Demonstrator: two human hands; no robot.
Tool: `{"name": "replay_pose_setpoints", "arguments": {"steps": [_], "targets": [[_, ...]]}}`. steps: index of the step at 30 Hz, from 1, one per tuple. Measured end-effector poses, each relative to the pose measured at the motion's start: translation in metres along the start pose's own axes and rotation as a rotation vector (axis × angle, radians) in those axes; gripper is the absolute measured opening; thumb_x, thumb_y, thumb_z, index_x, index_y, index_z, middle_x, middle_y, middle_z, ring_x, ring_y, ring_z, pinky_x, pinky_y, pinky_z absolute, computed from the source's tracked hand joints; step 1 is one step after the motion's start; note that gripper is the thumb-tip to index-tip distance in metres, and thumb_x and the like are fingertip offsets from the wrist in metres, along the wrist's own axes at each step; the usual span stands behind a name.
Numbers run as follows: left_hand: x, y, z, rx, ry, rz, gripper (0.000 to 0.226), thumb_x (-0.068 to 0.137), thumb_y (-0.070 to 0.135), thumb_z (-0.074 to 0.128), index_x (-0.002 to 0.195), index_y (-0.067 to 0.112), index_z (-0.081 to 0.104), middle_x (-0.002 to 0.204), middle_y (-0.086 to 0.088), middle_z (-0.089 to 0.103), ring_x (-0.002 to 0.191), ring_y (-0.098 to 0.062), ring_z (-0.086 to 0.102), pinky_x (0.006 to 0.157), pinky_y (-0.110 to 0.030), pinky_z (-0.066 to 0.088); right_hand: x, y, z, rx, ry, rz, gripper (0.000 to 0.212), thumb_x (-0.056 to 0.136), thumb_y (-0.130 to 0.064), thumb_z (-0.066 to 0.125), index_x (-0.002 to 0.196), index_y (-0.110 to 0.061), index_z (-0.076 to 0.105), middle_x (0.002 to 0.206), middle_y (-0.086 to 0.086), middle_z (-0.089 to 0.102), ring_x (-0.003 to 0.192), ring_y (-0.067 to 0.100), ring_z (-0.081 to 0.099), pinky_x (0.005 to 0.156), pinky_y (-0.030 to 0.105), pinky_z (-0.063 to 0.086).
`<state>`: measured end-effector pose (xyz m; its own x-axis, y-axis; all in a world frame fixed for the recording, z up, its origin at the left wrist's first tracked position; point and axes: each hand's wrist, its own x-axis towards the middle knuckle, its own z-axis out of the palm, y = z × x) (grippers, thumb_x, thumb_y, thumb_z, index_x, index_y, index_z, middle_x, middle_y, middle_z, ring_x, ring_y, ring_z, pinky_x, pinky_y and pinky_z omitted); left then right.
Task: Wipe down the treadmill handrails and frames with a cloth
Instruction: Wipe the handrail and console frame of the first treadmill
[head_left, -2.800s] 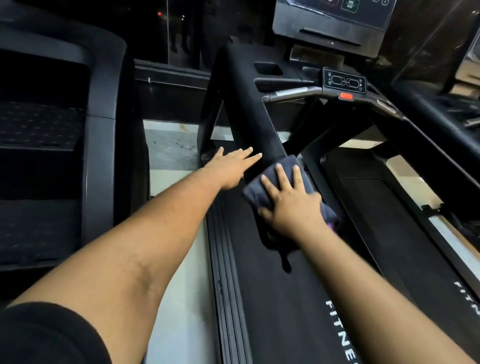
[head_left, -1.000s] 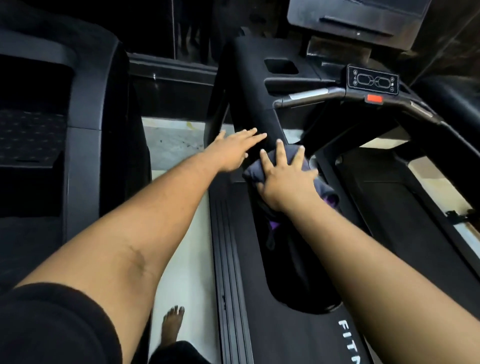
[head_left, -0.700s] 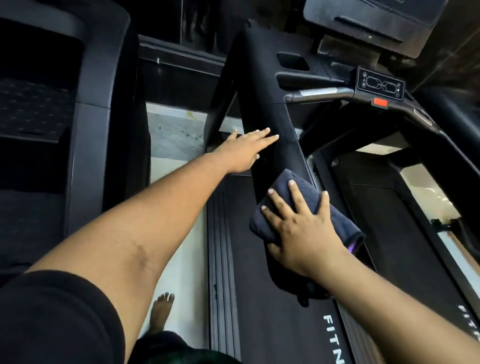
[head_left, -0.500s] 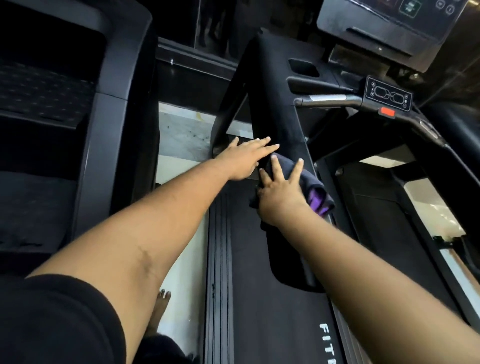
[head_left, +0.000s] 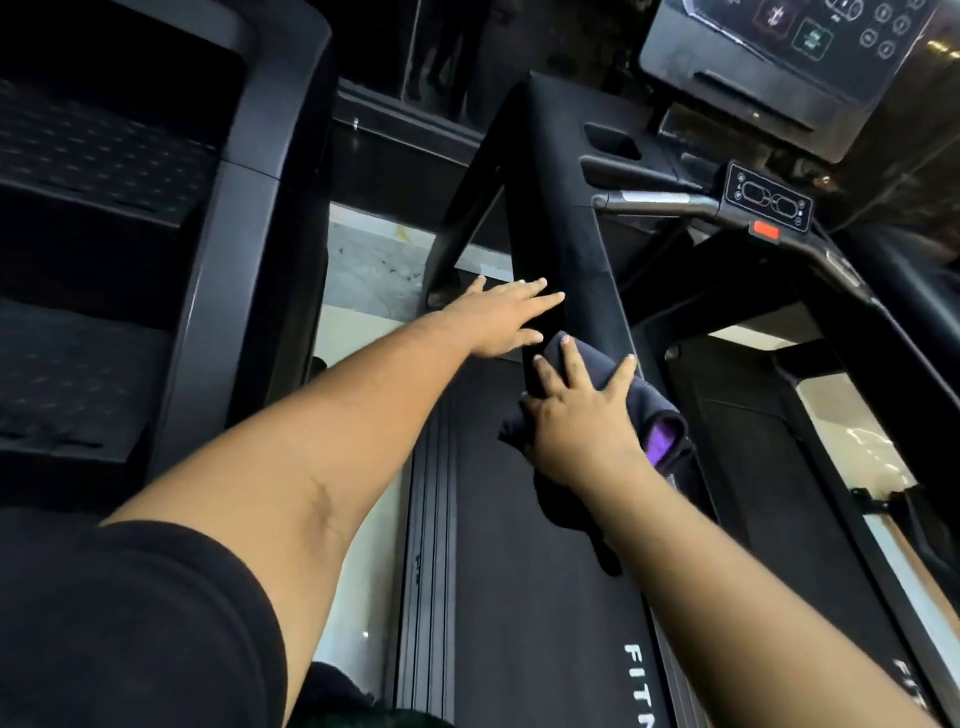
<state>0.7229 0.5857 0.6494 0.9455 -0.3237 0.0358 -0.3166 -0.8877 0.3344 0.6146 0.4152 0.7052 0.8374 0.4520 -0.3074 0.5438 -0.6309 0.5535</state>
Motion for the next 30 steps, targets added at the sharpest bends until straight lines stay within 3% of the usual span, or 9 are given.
{"name": "replay_pose_setpoints", "arguments": {"steps": [4, 7, 10, 13, 17, 19, 21, 23, 30], "targets": [[0.001, 0.003, -0.003, 0.071, -0.002, 0.038, 0.078, 0.103, 0.054, 0.049, 0.164, 0.036, 0.005, 0.174, 0.002, 0.002, 0.159, -0.021, 0.009, 0.122, -0.063, 0.011, -0.053, -0.001, 0.019, -0.03, 0.017, -0.16, 0.067, 0.093, -0.061, 0.047, 0.153, -0.034, 0.046, 0.171, -0.001, 0.019, 0.159, 0.027, -0.007, 0.112, 0.078, -0.009], [0.003, 0.003, 0.0, 0.073, -0.004, 0.047, 0.082, 0.101, 0.056, 0.053, 0.164, 0.037, 0.003, 0.174, 0.002, 0.001, 0.159, -0.022, 0.009, 0.122, -0.064, 0.012, -0.061, 0.019, 0.021, 0.162, 0.113, -0.113, 0.054, 0.087, -0.061, 0.054, 0.138, -0.045, 0.06, 0.166, -0.014, 0.03, 0.159, 0.017, 0.003, 0.114, 0.077, 0.004], [0.003, 0.001, -0.001, 0.056, 0.01, 0.032, 0.077, 0.103, 0.052, 0.052, 0.164, 0.039, 0.007, 0.174, 0.004, 0.001, 0.159, -0.021, 0.009, 0.121, -0.064, 0.012, -0.01, 0.04, 0.004, 0.296, 0.087, 0.013, 0.055, 0.096, -0.056, 0.048, 0.15, -0.05, 0.042, 0.171, -0.016, 0.008, 0.158, 0.019, -0.01, 0.114, 0.075, 0.016], [0.005, -0.002, -0.001, 0.038, 0.026, 0.014, 0.07, 0.106, 0.047, 0.048, 0.163, 0.04, 0.009, 0.174, 0.005, 0.003, 0.159, -0.02, 0.01, 0.122, -0.062, 0.012, 0.028, 0.053, -0.011, 0.364, 0.111, 0.122, 0.059, 0.099, -0.058, 0.043, 0.156, -0.05, 0.031, 0.172, -0.012, 0.002, 0.158, 0.022, -0.01, 0.111, 0.077, 0.022], [0.012, -0.008, 0.0, 0.045, -0.007, 0.024, 0.072, 0.106, 0.047, 0.048, 0.163, 0.042, 0.004, 0.174, 0.005, 0.0, 0.159, -0.02, 0.008, 0.124, -0.062, 0.009, -0.02, 0.04, 0.007, 0.241, 0.04, 0.198, 0.094, 0.086, -0.088, 0.032, 0.16, -0.046, -0.007, 0.17, -0.007, -0.022, 0.156, 0.025, -0.024, 0.107, 0.082, 0.005], [0.017, -0.014, 0.0, 0.03, -0.007, 0.022, 0.074, 0.105, 0.05, 0.047, 0.162, 0.042, 0.0, 0.174, 0.005, -0.002, 0.16, -0.02, 0.006, 0.125, -0.061, 0.007, -0.048, 0.039, 0.014, 0.329, -0.04, 0.238, 0.105, 0.081, -0.091, 0.038, 0.155, -0.048, -0.023, 0.164, -0.01, -0.036, 0.153, 0.027, -0.031, 0.108, 0.081, 0.015], [0.024, -0.017, -0.004, 0.015, 0.001, 0.021, 0.074, 0.105, 0.052, 0.045, 0.163, 0.042, 0.0, 0.174, 0.004, -0.003, 0.16, -0.019, 0.005, 0.125, -0.061, 0.007, -0.046, 0.043, 0.013, 0.429, -0.059, 0.267, 0.1, 0.086, -0.081, 0.047, 0.156, -0.05, -0.018, 0.166, -0.011, -0.033, 0.153, 0.03, -0.029, 0.107, 0.074, 0.035], [0.037, -0.017, -0.01, 0.033, 0.009, 0.013, 0.07, 0.107, 0.05, 0.043, 0.163, 0.041, 0.001, 0.174, 0.004, -0.002, 0.16, -0.019, 0.005, 0.124, -0.061, 0.007, -0.018, 0.045, 0.008, 0.461, -0.011, 0.265, 0.09, 0.092, -0.068, 0.05, 0.159, -0.048, -0.007, 0.168, -0.01, -0.026, 0.154, 0.035, -0.024, 0.104, 0.069, 0.043], [0.079, -0.032, -0.036, 0.095, 0.023, 0.01, 0.063, 0.11, 0.03, 0.04, 0.164, 0.037, 0.009, 0.174, 0.004, 0.001, 0.16, -0.02, 0.008, 0.123, -0.063, 0.011, 0.096, 0.081, -0.016, 0.499, 0.043, 0.227, 0.083, 0.094, -0.063, 0.05, 0.161, -0.044, 0.006, 0.172, -0.006, -0.015, 0.156, 0.039, -0.014, 0.109, 0.075, 0.03]]}}
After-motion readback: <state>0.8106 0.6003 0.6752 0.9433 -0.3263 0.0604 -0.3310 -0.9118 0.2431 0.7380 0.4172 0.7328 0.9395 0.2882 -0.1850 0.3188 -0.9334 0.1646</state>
